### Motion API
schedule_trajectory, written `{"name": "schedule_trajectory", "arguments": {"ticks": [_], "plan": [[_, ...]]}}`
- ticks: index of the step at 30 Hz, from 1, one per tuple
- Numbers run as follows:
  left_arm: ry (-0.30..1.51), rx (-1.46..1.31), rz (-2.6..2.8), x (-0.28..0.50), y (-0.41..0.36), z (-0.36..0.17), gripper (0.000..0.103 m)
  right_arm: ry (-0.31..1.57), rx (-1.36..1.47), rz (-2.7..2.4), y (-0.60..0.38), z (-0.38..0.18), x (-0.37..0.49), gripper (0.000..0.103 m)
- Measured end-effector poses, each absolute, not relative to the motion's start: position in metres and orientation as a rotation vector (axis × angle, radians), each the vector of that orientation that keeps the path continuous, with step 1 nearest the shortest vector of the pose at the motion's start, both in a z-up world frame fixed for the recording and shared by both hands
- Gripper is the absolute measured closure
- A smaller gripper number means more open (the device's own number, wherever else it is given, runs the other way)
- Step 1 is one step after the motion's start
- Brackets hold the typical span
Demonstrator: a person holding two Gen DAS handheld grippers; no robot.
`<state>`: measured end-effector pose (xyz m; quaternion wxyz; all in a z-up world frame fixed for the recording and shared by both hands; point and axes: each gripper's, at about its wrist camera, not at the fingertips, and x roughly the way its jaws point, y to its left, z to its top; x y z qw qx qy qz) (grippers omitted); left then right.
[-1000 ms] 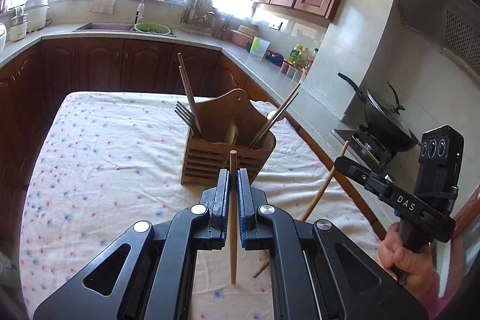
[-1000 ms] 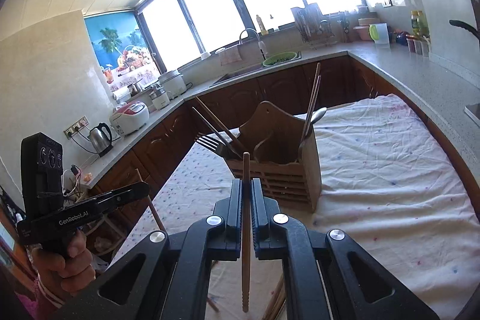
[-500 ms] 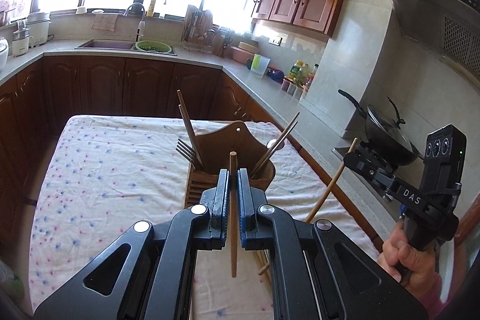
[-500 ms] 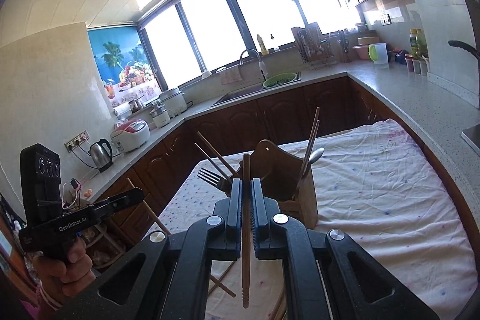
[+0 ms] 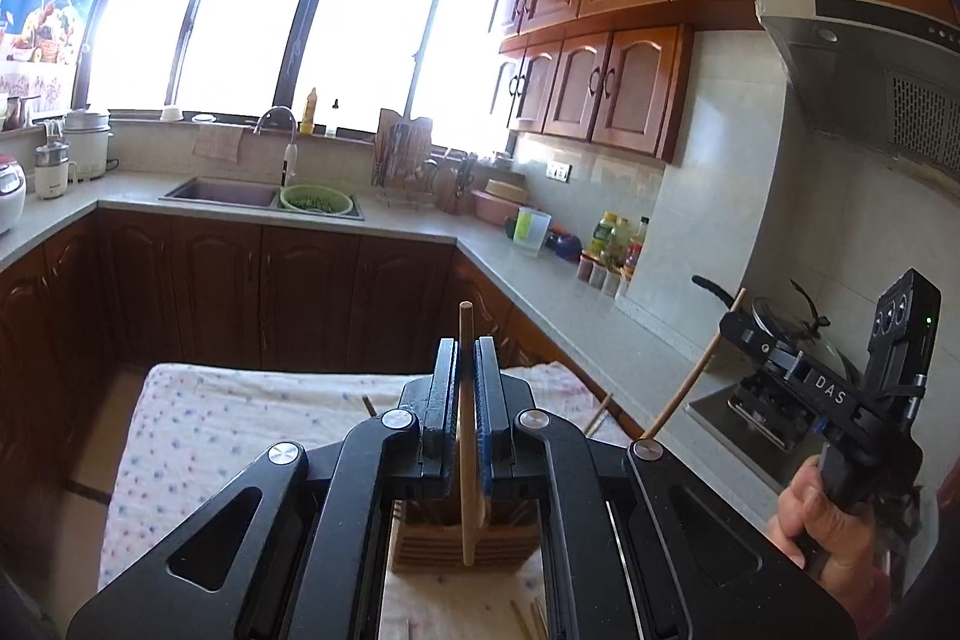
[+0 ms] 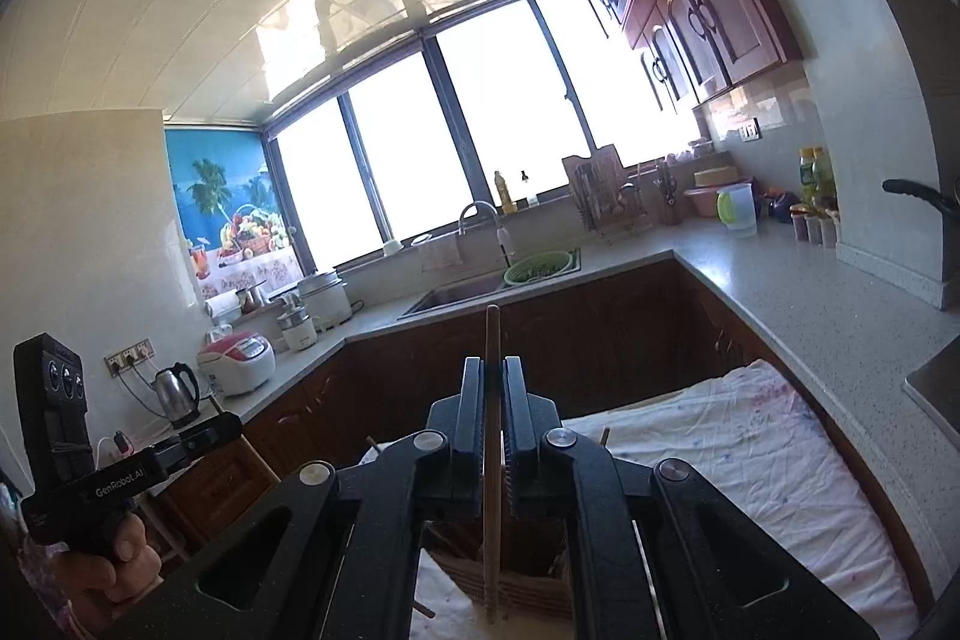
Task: Organize utensils
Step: 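Lift both wooden chopsticks upright and lower them into the wooden holder, then open both tools releasing the chopsticks into the holder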
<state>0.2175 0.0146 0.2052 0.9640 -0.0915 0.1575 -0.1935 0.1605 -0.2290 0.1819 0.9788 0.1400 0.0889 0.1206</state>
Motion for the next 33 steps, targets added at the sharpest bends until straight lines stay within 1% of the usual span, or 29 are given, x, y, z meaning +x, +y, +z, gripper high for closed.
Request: {"name": "schedule_trajectory", "arguments": {"ticks": [3,6,13,19,25,33], "plan": [[0.313,-0.223,-0.363,0.24,0.017,0.203,0.099,0.16,0.287,0.209,-0.232,0.183,0.178,0.098],[0.323,-0.252,-0.331,0.259,0.018,0.188,0.099,0.163,0.27,0.179,-0.23,0.174,0.192,0.098],[0.411,-0.294,-0.306,0.277,0.018,0.133,0.099,0.218,0.257,0.144,-0.225,0.128,0.206,0.098],[0.482,-0.284,-0.292,0.278,0.012,0.102,0.099,0.287,0.273,0.135,-0.224,0.097,0.21,0.098],[0.493,-0.272,-0.287,0.278,0.008,0.097,0.098,0.345,0.275,0.14,-0.221,0.081,0.218,0.097],[0.502,-0.274,-0.29,0.281,0.01,0.098,0.098,0.353,0.284,0.139,-0.22,0.082,0.219,0.097]]}}
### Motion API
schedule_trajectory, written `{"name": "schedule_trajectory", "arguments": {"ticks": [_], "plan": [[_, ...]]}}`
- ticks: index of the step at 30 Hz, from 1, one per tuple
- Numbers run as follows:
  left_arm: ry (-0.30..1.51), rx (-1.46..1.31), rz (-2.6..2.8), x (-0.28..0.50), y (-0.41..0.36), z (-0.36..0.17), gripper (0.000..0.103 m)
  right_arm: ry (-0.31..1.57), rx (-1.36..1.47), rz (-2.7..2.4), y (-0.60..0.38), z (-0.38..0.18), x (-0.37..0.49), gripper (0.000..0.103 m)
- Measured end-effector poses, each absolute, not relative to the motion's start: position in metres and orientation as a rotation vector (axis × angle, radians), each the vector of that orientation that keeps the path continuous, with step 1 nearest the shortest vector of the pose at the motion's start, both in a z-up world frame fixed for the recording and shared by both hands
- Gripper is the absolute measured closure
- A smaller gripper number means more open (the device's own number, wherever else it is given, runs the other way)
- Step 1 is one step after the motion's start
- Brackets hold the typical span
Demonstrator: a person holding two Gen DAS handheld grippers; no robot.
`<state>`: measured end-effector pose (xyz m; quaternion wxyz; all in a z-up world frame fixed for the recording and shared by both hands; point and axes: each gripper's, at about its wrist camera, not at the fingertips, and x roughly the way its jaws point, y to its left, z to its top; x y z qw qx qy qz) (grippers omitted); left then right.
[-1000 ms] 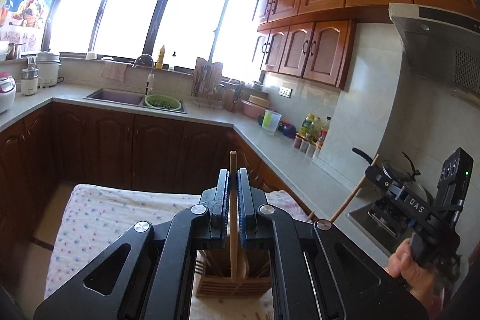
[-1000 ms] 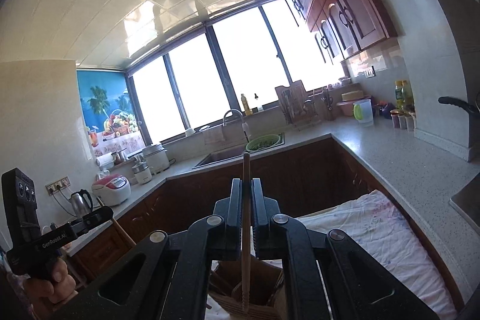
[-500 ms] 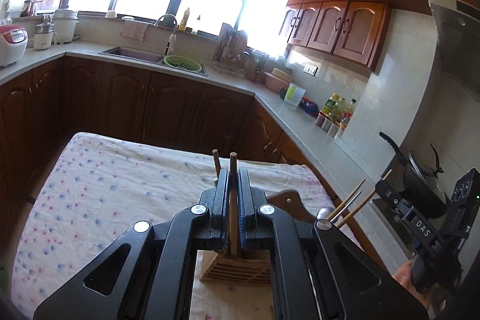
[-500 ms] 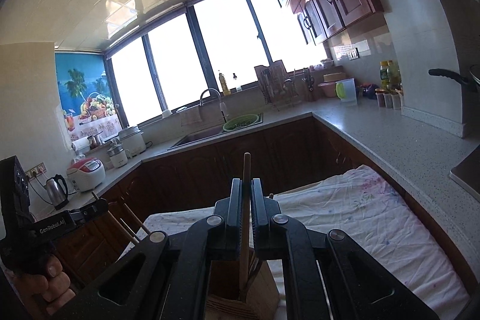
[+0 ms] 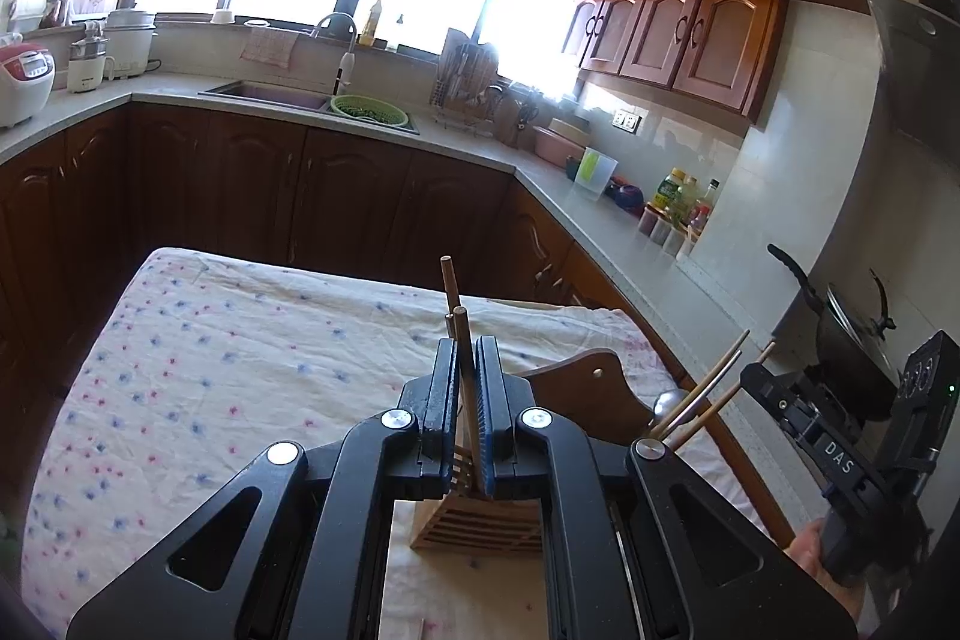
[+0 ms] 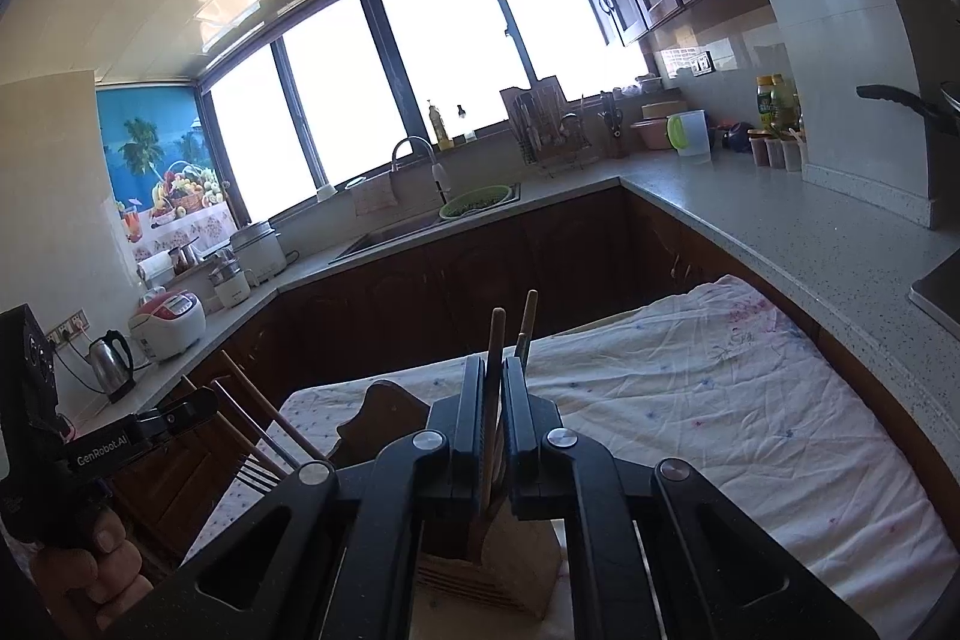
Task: Organize utensils
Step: 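Open both tools releasing the chopsticks into the holder, then move both open tools to the remaining chopsticks on the cloth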
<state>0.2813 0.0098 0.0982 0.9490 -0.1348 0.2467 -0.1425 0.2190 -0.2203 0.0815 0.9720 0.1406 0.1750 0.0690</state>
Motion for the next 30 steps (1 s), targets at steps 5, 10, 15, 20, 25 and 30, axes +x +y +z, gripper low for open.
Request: {"name": "schedule_trajectory", "arguments": {"ticks": [5,10,15,20,25,30], "plan": [[0.536,-0.293,-0.305,0.286,0.012,0.097,0.096,0.366,0.311,0.154,-0.225,0.08,0.222,0.092],[0.514,-0.307,-0.302,0.275,0.017,0.104,0.059,0.331,0.354,0.192,-0.231,0.089,0.213,0.045],[0.475,-0.337,-0.297,0.253,0.027,0.115,0.029,0.254,0.358,0.199,-0.234,0.105,0.19,0.017],[0.466,-0.348,-0.275,0.23,0.038,0.115,0.022,0.233,0.358,0.195,-0.238,0.109,0.168,0.006],[0.495,-0.37,-0.25,0.209,0.05,0.1,0.02,0.261,0.356,0.19,-0.238,0.098,0.146,0.005],[0.551,-0.386,-0.238,0.191,0.057,0.077,0.02,0.324,0.341,0.173,-0.238,0.076,0.128,0.005]]}}
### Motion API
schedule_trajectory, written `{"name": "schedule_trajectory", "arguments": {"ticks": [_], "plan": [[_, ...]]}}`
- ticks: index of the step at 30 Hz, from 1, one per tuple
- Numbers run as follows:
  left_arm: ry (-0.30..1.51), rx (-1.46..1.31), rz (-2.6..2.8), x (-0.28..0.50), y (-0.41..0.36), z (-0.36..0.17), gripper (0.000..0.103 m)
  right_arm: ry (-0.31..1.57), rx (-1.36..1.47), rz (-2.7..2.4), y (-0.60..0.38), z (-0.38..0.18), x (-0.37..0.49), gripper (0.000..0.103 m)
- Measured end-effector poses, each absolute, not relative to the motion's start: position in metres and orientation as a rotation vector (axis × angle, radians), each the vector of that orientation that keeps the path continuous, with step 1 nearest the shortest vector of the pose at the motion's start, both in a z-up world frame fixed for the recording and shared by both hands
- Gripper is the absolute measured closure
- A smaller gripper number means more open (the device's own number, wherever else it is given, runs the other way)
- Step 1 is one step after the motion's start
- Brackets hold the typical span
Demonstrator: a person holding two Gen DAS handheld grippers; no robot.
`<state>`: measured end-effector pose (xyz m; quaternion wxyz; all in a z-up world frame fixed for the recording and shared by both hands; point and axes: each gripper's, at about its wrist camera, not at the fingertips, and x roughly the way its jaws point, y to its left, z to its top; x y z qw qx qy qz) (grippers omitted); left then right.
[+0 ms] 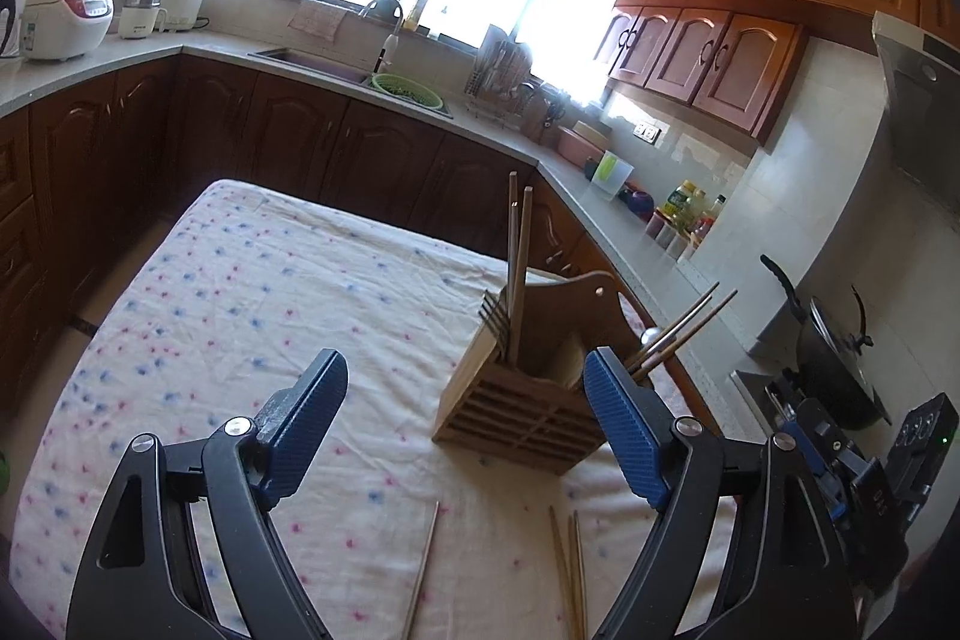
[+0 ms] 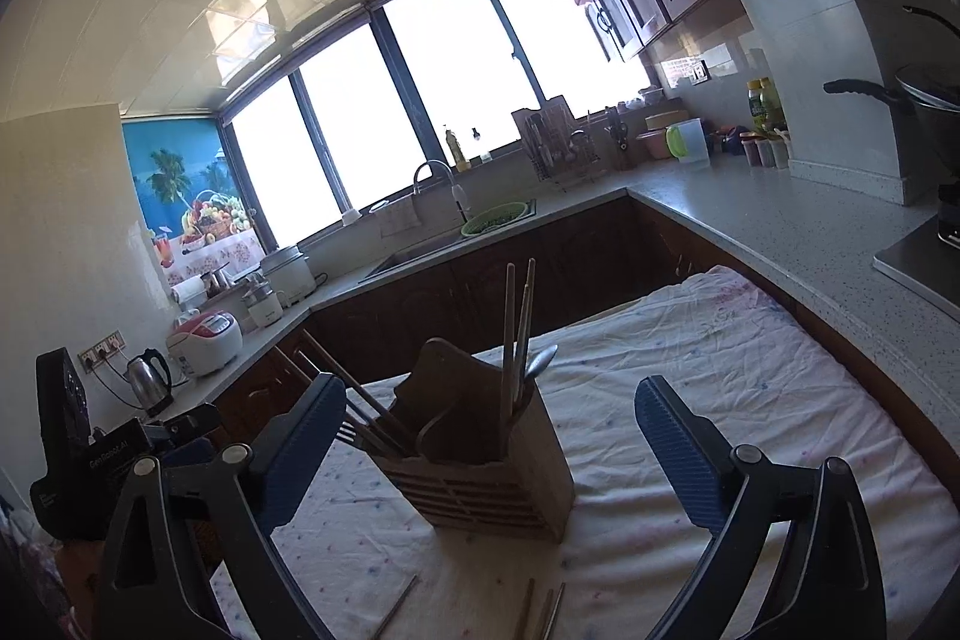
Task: Organize utensils
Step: 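Move both open tools to the remaining chopsticks on the cloth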
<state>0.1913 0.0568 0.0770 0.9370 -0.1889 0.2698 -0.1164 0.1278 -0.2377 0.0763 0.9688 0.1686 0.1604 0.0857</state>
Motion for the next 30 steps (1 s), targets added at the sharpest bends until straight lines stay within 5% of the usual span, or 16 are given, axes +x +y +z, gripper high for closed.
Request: {"name": "schedule_trajectory", "arguments": {"ticks": [30], "plan": [[0.86,-0.199,-0.185,0.163,0.03,-0.035,0.02,0.603,0.316,0.186,-0.213,-0.016,0.101,0.005]]}}
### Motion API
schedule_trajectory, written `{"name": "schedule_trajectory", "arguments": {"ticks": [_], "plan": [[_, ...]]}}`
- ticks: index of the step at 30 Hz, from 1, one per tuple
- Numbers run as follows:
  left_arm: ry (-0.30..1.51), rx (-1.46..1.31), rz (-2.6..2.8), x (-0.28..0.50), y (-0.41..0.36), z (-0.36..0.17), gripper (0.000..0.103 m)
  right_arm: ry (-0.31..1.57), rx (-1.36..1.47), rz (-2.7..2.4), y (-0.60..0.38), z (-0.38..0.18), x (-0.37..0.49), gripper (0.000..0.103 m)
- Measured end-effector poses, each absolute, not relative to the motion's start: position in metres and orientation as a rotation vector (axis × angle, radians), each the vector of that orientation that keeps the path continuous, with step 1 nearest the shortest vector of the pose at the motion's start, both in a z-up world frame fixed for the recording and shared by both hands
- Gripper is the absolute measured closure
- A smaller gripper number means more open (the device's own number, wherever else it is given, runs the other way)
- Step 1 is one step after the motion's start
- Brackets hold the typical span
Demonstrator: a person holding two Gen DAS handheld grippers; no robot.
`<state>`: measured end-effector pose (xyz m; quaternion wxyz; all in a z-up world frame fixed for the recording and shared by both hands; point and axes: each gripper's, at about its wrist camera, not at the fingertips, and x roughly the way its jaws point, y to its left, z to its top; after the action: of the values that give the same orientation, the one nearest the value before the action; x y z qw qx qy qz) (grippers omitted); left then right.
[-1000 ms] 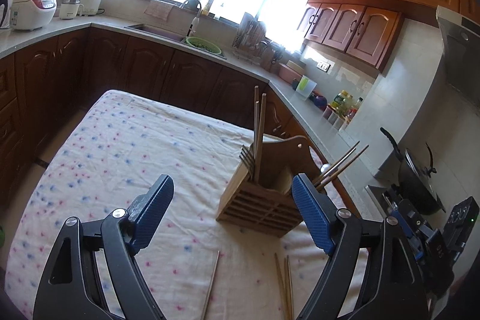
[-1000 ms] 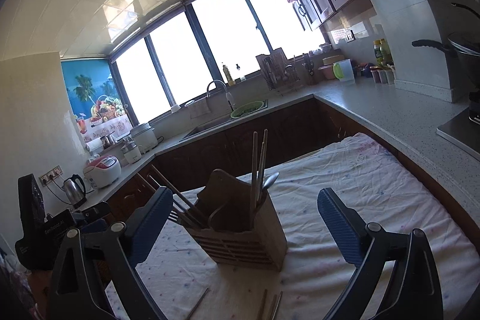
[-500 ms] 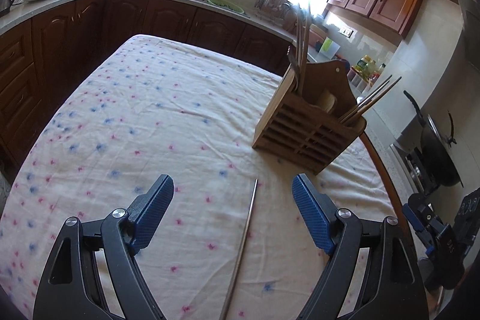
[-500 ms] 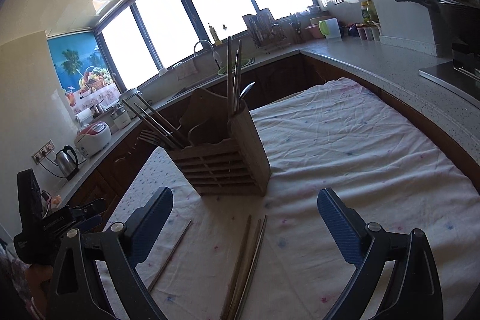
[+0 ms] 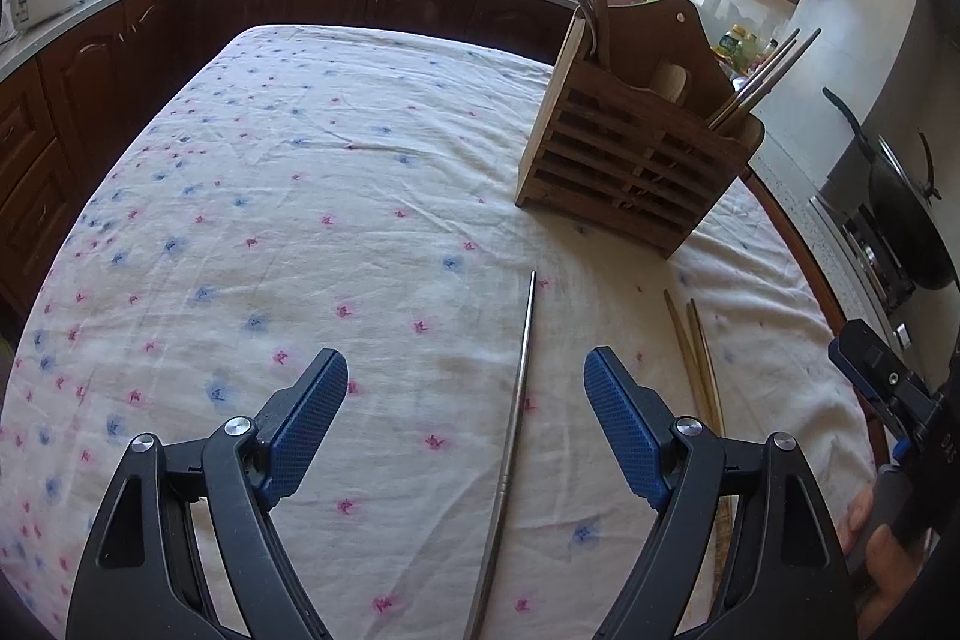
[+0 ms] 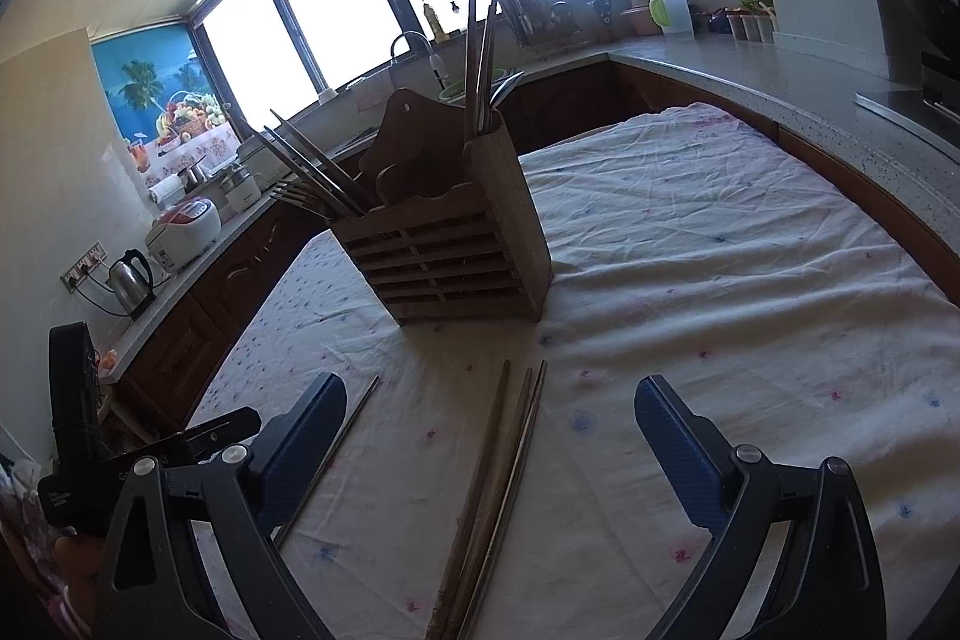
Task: Organize utensils
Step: 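Move both open tools to the remaining chopsticks on the cloth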
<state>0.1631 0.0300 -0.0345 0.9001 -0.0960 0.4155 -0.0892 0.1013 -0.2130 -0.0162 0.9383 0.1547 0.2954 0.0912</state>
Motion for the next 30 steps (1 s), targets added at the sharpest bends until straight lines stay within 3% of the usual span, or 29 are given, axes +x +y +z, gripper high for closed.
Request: {"name": "schedule_trajectory", "arguments": {"ticks": [9,14,16,18,20,24,30], "plan": [[0.893,-0.156,-0.186,0.17,0.023,-0.044,0.02,0.631,0.309,0.194,-0.208,-0.023,0.108,0.009],[0.905,-0.125,-0.186,0.174,0.016,-0.048,0.02,0.668,0.306,0.206,-0.203,-0.029,0.116,0.023],[0.909,-0.111,-0.19,0.176,0.012,-0.049,0.025,0.687,0.303,0.215,-0.2,-0.033,0.121,0.031],[0.924,-0.095,-0.199,0.18,0.008,-0.051,0.038,0.715,0.294,0.224,-0.196,-0.037,0.127,0.041],[0.939,-0.083,-0.21,0.183,0.005,-0.054,0.044,0.745,0.288,0.233,-0.192,-0.044,0.133,0.054],[0.951,-0.06,-0.232,0.19,-0.003,-0.055,0.056,0.794,0.273,0.248,-0.185,-0.055,0.143,0.064],[0.968,-0.011,-0.26,0.206,-0.017,-0.059,0.067,0.847,0.249,0.244,-0.179,-0.065,0.16,0.077]]}}
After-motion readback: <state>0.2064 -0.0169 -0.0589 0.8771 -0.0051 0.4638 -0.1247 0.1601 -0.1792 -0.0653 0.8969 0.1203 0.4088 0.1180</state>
